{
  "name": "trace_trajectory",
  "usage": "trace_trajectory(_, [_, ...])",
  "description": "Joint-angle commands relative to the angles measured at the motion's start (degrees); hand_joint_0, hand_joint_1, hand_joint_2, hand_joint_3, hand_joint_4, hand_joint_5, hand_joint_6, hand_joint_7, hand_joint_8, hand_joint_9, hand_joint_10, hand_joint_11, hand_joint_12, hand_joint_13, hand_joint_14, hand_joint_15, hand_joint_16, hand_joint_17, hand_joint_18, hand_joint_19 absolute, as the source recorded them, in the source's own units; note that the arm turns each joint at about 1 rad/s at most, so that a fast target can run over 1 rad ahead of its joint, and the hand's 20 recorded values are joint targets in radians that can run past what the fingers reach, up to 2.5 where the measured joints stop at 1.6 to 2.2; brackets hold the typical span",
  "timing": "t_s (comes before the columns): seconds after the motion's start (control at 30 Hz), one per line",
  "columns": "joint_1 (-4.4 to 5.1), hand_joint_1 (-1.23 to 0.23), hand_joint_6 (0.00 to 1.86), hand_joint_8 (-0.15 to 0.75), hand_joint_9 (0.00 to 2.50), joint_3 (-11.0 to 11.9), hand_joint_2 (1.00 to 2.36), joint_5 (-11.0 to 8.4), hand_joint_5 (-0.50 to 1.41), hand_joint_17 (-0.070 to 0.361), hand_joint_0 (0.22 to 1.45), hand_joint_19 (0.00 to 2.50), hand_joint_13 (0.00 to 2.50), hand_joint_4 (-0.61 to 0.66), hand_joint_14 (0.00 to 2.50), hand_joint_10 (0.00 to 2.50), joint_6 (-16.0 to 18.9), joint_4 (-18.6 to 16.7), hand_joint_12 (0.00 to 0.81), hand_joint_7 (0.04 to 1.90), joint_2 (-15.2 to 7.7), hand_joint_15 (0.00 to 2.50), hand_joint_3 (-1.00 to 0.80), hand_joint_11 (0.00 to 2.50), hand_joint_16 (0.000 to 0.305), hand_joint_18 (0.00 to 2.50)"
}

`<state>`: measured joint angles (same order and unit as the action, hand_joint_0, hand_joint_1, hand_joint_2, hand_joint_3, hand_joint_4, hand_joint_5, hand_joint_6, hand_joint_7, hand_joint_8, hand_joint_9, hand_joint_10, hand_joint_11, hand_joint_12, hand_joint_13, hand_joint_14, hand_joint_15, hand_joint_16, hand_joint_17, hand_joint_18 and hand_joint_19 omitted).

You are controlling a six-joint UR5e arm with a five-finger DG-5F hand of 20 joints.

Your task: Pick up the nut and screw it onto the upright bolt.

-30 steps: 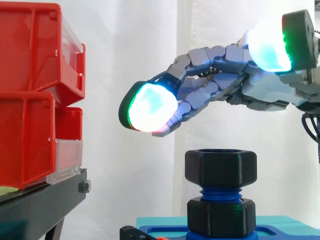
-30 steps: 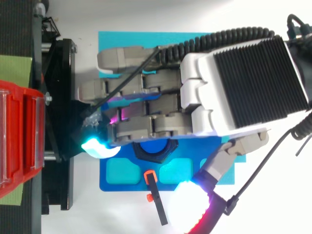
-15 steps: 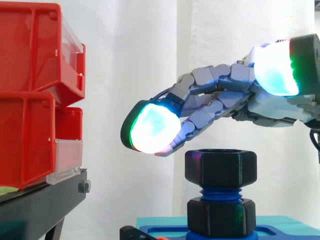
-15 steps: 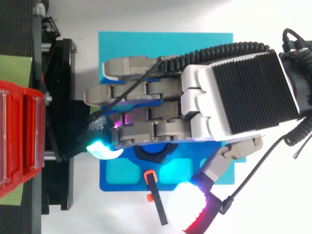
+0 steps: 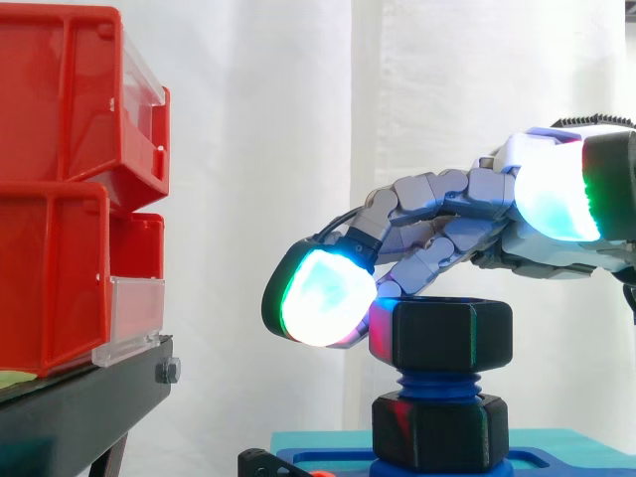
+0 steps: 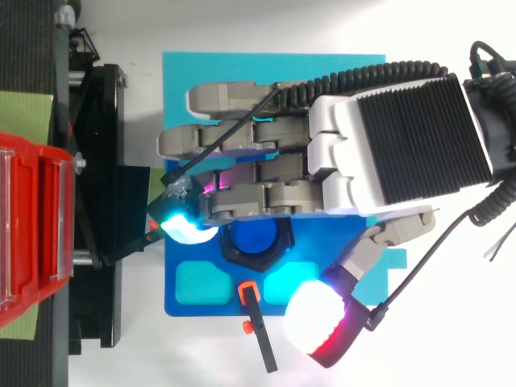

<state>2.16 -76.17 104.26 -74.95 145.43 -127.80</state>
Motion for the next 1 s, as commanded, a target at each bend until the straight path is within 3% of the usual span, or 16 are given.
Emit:
trace_trajectory(0.0, [-0.14,-0.11,0.50,0.261,0.55,-0.11,1.00,0.06,-0.13,0.081,0.44,0.00,0.21,0.16,0.00,0.00,0.06,-0.41,0.311,0.93,0.01,0.00,-0.50,0.00,0.036,0.00])
trace_trajectory(0.6, [-1.28,-0.15,0.50,0.276,0.69,-0.11,1.00,0.85,-0.03,0.063,0.46,0.00,0.37,0.11,0.00,0.00,0.15,-1.20,0.260,1.43,0.01,0.00,-0.50,0.00,0.028,0.16])
trace_trajectory(0.97, [-2.08,-0.16,0.50,0.283,0.77,-0.11,1.00,1.47,0.00,0.056,0.47,0.00,0.45,0.09,0.00,0.00,0.06,-1.55,0.242,1.57,0.01,0.00,-0.50,0.00,0.025,0.27])
